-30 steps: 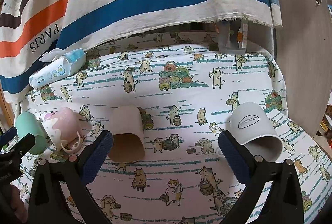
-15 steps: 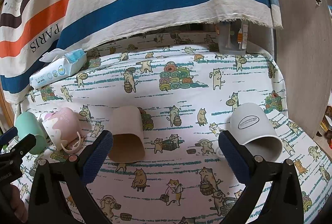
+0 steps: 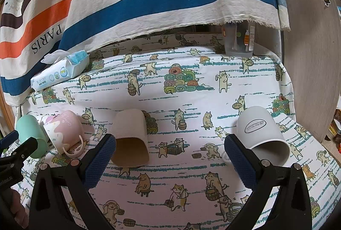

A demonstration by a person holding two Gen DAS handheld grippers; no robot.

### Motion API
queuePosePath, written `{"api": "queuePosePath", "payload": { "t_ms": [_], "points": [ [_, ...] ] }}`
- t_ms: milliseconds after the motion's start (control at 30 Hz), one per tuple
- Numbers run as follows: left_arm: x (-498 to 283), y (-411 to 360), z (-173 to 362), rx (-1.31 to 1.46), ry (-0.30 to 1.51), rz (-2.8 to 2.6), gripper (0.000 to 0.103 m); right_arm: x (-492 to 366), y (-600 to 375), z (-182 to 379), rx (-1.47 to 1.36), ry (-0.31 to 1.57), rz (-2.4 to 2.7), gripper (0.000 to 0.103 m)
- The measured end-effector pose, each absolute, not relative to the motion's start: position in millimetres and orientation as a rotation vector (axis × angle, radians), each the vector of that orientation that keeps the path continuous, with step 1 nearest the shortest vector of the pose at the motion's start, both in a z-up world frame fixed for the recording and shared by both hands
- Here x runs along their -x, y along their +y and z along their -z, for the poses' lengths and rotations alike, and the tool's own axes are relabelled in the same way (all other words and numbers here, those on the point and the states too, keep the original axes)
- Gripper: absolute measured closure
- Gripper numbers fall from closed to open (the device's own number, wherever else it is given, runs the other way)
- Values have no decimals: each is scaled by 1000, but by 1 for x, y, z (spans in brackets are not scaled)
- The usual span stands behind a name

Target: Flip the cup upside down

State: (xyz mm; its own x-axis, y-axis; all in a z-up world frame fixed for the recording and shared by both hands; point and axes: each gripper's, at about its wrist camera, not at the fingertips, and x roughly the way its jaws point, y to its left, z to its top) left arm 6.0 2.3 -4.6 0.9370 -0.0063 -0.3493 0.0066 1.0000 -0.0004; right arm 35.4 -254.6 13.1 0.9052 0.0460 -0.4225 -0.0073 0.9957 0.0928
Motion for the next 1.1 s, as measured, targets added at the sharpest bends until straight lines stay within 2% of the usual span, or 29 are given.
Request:
{"api": "queuePosePath", "payload": {
  "t_ms": [1100],
  "points": [
    [-11,7,3,16,377,1,1,-35,-256,-15,-93,434,-25,1]
  ]
}}
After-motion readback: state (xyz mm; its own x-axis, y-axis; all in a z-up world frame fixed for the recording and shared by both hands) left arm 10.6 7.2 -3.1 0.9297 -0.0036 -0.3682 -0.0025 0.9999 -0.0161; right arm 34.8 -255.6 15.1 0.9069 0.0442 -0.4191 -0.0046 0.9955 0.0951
